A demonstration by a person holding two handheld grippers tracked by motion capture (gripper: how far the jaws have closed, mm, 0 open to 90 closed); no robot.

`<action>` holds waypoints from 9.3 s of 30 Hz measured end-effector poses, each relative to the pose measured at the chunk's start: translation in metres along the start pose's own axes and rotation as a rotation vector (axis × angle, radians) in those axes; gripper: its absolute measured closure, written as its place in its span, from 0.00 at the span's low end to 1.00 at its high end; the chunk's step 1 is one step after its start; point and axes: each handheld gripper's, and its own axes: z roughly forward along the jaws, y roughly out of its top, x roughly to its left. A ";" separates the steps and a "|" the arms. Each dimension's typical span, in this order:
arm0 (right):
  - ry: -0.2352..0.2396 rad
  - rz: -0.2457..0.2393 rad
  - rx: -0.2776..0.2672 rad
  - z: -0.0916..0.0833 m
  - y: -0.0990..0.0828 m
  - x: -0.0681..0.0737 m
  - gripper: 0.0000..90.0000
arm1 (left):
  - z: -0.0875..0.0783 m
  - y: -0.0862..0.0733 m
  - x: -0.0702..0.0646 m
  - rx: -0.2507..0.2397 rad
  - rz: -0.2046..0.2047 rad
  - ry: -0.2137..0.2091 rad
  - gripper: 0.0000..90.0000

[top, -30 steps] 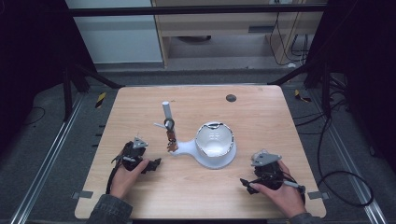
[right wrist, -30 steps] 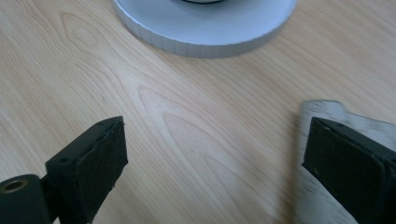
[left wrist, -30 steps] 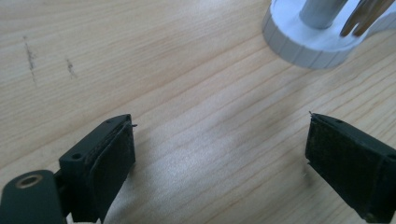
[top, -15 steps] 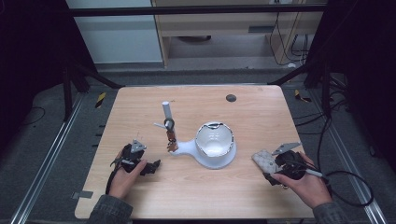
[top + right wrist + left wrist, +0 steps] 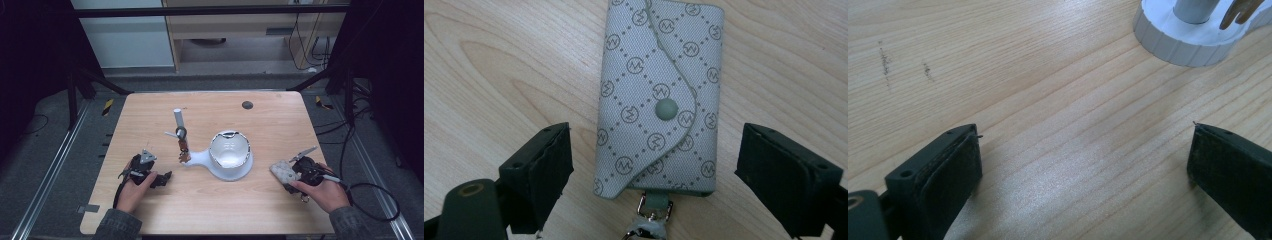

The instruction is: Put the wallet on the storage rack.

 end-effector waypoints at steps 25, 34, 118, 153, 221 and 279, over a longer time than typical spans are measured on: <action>0.032 0.025 0.056 0.015 -0.002 -0.005 0.26 | 0.000 0.000 0.000 0.003 0.008 -0.006 0.00; 0.040 0.034 0.055 0.017 -0.004 -0.007 0.28 | 0.000 0.000 -0.001 0.000 0.007 -0.006 0.00; -0.027 -0.144 0.079 -0.020 0.013 0.005 0.34 | 0.000 0.000 -0.001 -0.001 0.009 -0.009 0.00; -0.101 -0.318 0.045 -0.052 0.053 0.040 0.34 | 0.000 0.000 -0.001 0.001 0.014 -0.014 0.00; -0.103 -0.540 0.063 -0.061 0.122 0.108 0.34 | 0.000 0.000 -0.001 -0.005 0.011 -0.015 0.00; -0.108 -0.604 0.193 -0.018 0.170 0.131 0.34 | 0.001 0.001 -0.002 -0.004 0.018 -0.019 0.00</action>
